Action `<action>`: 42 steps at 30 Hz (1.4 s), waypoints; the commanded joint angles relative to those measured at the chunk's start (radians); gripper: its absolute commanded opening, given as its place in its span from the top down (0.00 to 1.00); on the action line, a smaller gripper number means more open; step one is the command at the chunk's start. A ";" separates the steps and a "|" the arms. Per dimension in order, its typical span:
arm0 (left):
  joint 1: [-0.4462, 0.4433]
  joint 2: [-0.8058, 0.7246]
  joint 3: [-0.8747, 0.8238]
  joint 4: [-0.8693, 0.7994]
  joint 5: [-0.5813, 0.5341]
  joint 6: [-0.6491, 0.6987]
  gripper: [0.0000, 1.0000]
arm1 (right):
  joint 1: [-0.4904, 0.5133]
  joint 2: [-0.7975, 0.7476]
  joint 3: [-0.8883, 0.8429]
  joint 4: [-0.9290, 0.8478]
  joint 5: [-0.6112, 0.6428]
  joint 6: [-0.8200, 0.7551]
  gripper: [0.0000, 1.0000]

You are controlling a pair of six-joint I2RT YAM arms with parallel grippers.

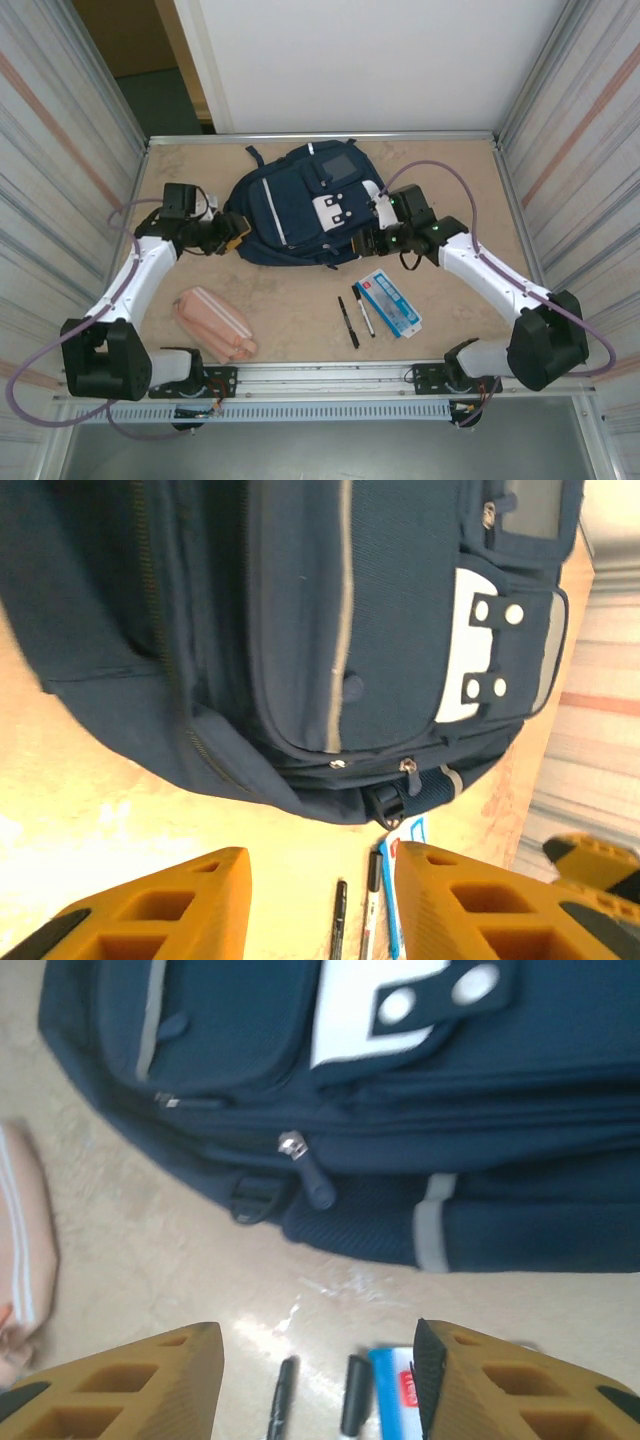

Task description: Pack books, pencil case, and school supplies into a backpack

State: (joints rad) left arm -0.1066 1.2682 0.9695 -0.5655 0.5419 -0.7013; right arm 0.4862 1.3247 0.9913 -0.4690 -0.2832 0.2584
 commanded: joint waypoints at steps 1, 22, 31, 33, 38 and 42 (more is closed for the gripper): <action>-0.062 0.049 0.073 -0.011 -0.007 0.029 0.56 | -0.011 0.054 0.073 -0.063 0.043 -0.041 0.44; -0.125 0.460 0.255 0.123 -0.138 -0.085 0.48 | 0.000 0.222 0.079 0.018 -0.024 0.068 0.44; -0.153 0.554 0.219 0.226 -0.094 -0.067 0.58 | 0.020 0.240 0.005 0.099 -0.066 0.043 0.44; -0.179 0.532 0.216 0.244 -0.085 -0.054 0.72 | 0.025 0.248 -0.009 0.102 -0.054 0.030 0.44; -0.188 0.433 0.225 0.266 -0.009 -0.066 1.00 | 0.004 0.257 0.003 0.074 -0.081 -0.017 0.44; -0.190 0.338 0.232 0.268 0.001 -0.074 1.00 | -0.034 0.240 -0.010 0.083 -0.079 -0.024 0.44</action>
State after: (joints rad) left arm -0.2985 1.7214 1.1954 -0.3443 0.4835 -0.7761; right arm 0.4820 1.5749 0.9813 -0.3882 -0.3408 0.2707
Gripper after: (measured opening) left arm 0.051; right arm 0.563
